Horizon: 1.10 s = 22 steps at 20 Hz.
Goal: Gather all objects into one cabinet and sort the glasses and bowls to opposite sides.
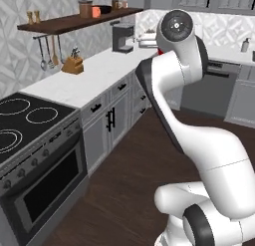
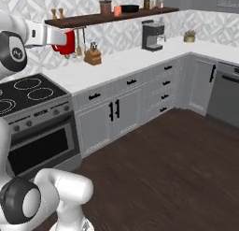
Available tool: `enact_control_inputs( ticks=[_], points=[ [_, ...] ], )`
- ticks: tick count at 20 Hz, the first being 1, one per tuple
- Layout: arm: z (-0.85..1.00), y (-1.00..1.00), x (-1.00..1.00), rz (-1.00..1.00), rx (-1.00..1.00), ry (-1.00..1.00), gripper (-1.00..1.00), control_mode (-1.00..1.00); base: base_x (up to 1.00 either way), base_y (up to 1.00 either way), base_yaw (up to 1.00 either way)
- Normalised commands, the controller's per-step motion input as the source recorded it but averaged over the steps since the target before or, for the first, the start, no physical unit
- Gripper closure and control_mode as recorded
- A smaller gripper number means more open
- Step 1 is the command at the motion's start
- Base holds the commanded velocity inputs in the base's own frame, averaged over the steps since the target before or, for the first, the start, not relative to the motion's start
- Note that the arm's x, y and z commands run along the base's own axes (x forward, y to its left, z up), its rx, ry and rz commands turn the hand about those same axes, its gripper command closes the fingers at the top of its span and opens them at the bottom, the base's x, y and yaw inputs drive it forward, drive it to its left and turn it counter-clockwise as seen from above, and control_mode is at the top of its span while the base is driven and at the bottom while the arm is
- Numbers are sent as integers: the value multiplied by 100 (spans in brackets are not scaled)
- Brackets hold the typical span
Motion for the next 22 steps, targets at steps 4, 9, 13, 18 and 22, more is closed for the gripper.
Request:
enact_control_inputs(
  ticks=[4,9,13,18,22],
  points=[
    [0,0,0,0,0,0,100,100,100,-97,19],
    [0,0,0,0,0,0,100,100,100,-89,39],
    [0,0,0,0,0,0,100,100,100,-84,50],
    [0,0,0,0,0,0,100,100,100,-87,50],
    [0,0,0,0,0,0,100,100,100,-88,50]
  ],
)
